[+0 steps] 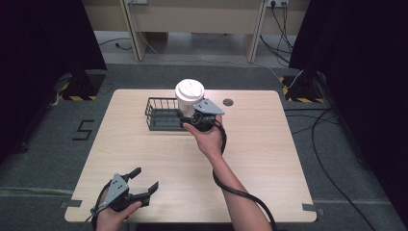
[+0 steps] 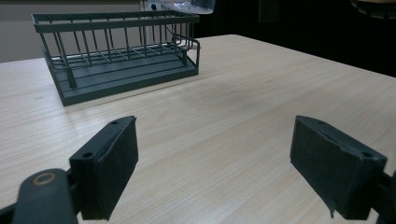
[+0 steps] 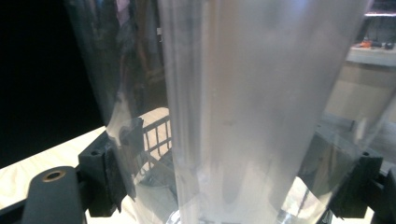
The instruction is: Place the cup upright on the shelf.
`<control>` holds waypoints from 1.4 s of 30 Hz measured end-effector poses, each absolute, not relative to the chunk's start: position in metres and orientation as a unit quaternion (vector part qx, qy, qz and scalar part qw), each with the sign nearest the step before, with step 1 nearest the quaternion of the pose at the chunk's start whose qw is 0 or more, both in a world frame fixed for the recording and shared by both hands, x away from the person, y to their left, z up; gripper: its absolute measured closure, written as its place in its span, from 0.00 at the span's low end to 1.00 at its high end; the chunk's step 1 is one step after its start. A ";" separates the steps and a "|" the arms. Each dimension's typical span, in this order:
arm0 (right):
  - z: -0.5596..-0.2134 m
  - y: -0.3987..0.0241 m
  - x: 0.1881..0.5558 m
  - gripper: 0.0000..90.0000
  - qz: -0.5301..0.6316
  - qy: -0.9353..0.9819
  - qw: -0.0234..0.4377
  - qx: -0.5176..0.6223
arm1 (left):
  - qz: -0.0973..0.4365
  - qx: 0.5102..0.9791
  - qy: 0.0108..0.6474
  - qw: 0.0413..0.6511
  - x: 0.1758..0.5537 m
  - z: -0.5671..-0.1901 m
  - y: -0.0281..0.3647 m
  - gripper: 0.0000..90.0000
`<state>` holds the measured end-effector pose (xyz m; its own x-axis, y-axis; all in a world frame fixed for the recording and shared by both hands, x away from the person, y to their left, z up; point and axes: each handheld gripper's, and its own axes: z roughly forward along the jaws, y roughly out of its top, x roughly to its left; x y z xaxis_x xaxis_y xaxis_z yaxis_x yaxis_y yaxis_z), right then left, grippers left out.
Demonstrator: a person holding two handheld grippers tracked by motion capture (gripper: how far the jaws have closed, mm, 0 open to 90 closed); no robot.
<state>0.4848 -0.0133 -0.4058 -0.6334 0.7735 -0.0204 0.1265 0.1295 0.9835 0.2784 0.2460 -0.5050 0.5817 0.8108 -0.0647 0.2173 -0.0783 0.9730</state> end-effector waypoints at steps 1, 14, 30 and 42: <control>-0.406 -0.012 0.487 0.21 0.575 0.696 0.281 0.325 | 0.262 0.686 0.375 0.566 0.278 -0.505 0.246 0.16; -0.404 -0.003 0.500 0.21 0.571 0.698 0.283 0.327 | 0.261 0.685 0.376 0.567 0.278 -0.505 0.247 0.16; -0.398 0.002 0.533 0.21 0.564 0.693 0.288 0.344 | 0.260 0.687 0.374 0.567 0.279 -0.506 0.246 0.16; -0.406 0.006 0.556 0.21 0.555 0.695 0.281 0.362 | 0.256 0.688 0.372 0.568 0.279 -0.506 0.245 0.16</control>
<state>0.5561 0.0058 -0.4062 -0.5802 0.8144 0.0118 0.1917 0.1224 0.9738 0.2787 0.2452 -0.5061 0.5918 0.8030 -0.0710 0.2209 -0.0769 0.9723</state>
